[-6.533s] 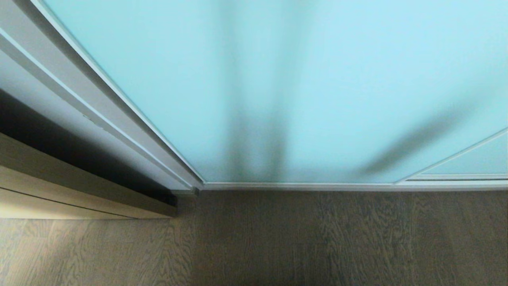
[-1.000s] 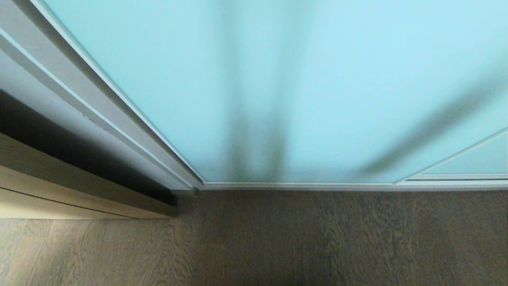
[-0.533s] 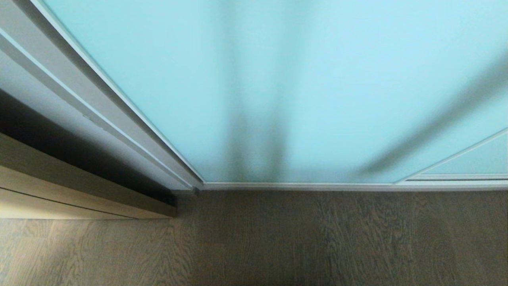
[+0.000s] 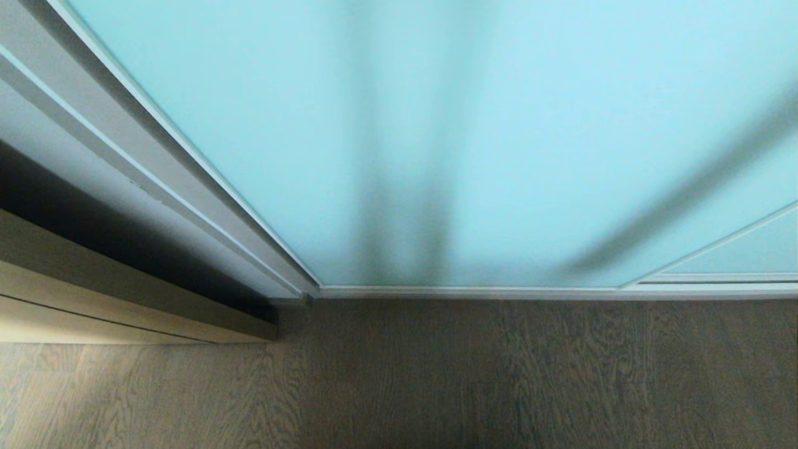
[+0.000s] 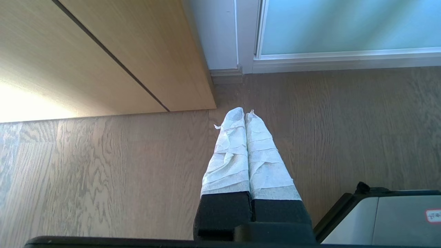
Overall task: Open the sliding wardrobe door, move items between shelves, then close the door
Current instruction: Open the door
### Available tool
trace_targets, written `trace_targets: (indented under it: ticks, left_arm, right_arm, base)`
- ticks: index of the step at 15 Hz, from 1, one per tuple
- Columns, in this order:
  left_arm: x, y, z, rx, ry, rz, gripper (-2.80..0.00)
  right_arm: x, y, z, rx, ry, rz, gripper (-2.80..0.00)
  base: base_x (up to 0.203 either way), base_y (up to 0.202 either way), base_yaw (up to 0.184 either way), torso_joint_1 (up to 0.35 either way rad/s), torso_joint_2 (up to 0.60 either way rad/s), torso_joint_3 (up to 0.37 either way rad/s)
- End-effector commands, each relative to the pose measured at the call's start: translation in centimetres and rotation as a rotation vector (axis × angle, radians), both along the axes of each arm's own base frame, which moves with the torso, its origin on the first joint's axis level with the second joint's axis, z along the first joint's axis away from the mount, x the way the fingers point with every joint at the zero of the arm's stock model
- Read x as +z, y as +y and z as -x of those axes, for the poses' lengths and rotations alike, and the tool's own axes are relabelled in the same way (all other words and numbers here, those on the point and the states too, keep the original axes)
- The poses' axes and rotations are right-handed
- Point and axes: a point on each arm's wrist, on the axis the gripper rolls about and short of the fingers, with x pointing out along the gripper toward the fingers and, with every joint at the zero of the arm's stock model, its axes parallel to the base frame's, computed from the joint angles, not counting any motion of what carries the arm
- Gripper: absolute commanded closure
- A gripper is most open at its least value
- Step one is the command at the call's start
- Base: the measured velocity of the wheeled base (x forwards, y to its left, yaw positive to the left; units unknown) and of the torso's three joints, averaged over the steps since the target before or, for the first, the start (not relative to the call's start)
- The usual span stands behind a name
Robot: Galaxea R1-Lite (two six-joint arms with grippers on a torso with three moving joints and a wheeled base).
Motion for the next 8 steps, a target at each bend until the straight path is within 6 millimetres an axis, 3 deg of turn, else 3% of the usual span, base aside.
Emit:
trace_targets:
  ticks: [1,8]
  left_arm:
    - [0.0,0.0,0.0,0.0,0.002,-0.001,0.0]
    - [0.0,0.0,0.0,0.0,0.003,-0.001,0.0]
  right_arm:
    - [0.1,-0.4,-2.2,-0.046,0.039,0.022,0.0]
    - [0.4,-1.9,-4.0,-0.205,0.056,0.071,0.0]
  base:
    - [0.0,0.0,0.0,0.0,0.0,0.0]
    - [0.0,0.0,0.0,0.0,0.0,0.0]
